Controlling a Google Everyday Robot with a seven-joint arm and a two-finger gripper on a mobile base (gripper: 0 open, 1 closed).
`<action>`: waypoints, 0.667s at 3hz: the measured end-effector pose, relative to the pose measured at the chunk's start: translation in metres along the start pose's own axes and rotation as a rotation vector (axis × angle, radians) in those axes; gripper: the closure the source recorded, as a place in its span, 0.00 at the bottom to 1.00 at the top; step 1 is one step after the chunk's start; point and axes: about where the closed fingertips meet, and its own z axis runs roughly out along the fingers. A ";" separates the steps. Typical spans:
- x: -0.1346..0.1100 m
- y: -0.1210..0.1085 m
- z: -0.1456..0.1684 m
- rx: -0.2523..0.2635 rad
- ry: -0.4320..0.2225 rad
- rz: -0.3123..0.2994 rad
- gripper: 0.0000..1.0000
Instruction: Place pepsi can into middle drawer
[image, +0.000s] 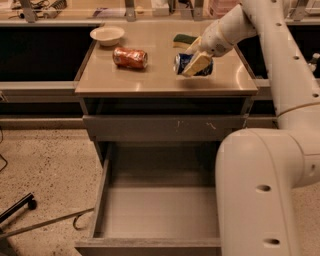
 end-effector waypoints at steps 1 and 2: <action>-0.035 0.031 -0.063 0.066 -0.140 -0.103 1.00; -0.034 0.034 -0.056 0.051 -0.148 -0.103 1.00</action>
Offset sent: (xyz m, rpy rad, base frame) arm -0.0257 -0.0117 0.0376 0.0608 -0.0918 0.0453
